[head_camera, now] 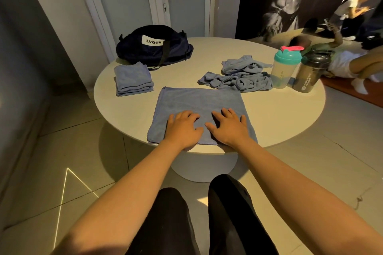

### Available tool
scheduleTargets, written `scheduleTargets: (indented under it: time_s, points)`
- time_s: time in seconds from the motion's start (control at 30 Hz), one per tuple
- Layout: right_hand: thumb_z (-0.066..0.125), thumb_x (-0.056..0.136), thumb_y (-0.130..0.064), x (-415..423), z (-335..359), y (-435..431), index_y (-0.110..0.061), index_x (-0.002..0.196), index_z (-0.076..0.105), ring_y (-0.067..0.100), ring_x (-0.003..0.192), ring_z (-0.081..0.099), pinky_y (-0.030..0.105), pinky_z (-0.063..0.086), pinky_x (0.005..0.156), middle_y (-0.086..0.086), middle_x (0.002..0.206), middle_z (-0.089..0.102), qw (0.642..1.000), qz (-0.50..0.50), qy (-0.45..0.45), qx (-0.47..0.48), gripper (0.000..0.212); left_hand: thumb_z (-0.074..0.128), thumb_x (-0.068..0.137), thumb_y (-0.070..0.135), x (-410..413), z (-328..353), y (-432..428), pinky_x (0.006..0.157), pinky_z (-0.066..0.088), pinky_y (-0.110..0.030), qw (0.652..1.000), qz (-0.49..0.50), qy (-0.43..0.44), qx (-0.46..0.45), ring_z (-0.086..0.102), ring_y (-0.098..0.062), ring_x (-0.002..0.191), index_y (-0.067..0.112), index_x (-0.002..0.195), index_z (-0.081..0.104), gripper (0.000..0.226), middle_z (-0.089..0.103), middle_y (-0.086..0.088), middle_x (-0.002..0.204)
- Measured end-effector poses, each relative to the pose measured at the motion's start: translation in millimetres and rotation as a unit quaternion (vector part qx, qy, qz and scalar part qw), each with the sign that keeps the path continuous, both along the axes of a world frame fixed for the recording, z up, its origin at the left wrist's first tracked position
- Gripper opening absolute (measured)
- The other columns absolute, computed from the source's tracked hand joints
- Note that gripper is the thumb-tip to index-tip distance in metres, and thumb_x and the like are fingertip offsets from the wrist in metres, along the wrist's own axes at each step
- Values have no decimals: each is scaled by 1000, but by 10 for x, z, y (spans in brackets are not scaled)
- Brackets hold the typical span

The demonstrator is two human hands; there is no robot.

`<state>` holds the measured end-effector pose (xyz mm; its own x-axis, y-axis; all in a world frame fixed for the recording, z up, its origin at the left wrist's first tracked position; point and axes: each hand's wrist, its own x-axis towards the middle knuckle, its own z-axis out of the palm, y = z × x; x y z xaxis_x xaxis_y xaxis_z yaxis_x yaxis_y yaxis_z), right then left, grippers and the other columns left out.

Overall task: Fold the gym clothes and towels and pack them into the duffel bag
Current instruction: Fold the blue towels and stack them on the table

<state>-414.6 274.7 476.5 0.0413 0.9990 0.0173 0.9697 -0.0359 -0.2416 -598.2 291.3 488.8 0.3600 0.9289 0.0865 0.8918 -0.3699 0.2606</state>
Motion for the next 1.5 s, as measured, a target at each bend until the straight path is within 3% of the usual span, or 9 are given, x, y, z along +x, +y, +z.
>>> scheduleTargets:
  time_s: [0.23, 0.63, 0.73, 0.83, 0.97, 1.07, 1.3, 1.4, 1.5]
  points:
    - [39, 101, -45, 331, 129, -107, -25, 135, 51, 42, 134, 30, 49, 30, 109, 21, 145, 39, 980, -194, 25, 22, 42, 20, 105, 49, 367, -21, 2, 124, -4, -48, 995, -32, 51, -84, -4, -18, 155, 37, 160, 12, 57, 2, 5, 169]
    - [51, 96, -6, 245, 389, -58, -6, 138, 54, 40, 107, 56, 44, 50, 91, 16, 133, 45, 967, -92, 194, 136, 42, 32, 104, 41, 493, -52, 70, 124, 8, -43, 995, -57, 34, -75, 10, -26, 150, 32, 159, 20, 58, 16, 3, 166]
    - [50, 95, -1, 90, 475, 14, -7, 147, 46, 39, 119, 52, 45, 45, 100, 16, 140, 44, 966, -29, 226, 120, 53, 41, 106, 37, 415, 23, 138, 122, 23, -39, 969, -21, -188, -160, 27, -24, 149, 24, 157, 30, 54, 30, -2, 163]
    - [49, 94, 3, -167, 600, 174, -7, 149, 45, 36, 130, 47, 40, 40, 108, 17, 148, 42, 963, 8, 245, 109, 55, 36, 109, 33, 267, 188, 127, 107, 42, -33, 856, 70, -476, -192, 53, -20, 129, 20, 148, 46, 42, 55, -7, 144]
    - [46, 99, -3, -590, 767, 313, -23, 157, 30, 31, 134, 48, 42, 43, 110, 12, 152, 45, 932, 118, 341, -15, 63, 43, 105, 44, -35, 288, 216, 96, 54, -36, 773, 112, -584, -221, 64, -21, 112, 23, 134, 53, 37, 65, -5, 124]
    - [40, 102, -3, -804, 723, 343, -32, 156, 31, 27, 134, 48, 39, 43, 111, 9, 151, 46, 885, 159, 432, -70, 61, 62, 88, 42, -301, 269, 312, 101, 52, -44, 811, 155, -529, -194, 62, -24, 116, 28, 142, 50, 57, 62, -4, 131]
    - [53, 96, -12, -880, 238, 379, -12, 128, 65, 39, 115, 53, 45, 48, 89, 18, 125, 59, 973, 63, 174, 138, 34, 45, 93, 5, -605, 158, 302, 65, 45, -39, 922, 175, -341, -46, 59, -33, 80, 31, 101, 49, 28, 62, -8, 98]
    - [53, 98, -17, -814, 96, 342, -10, 131, 60, 36, 119, 48, 41, 42, 98, 17, 128, 51, 972, 72, 187, 120, 35, 46, 94, 3, -668, 90, 263, 82, 52, -40, 935, 159, -314, -43, 65, -27, 97, 35, 80, 65, 40, 71, 0, 105]
    - [54, 98, -12, -757, 3, 228, -8, 130, 60, 29, 121, 45, 22, 31, 101, 14, 131, 46, 961, 104, 225, 124, 33, 48, 97, 3, -723, 66, 222, 98, 43, -24, 938, 144, -309, -59, 59, -24, 123, 20, 113, 75, 36, 67, -4, 130]
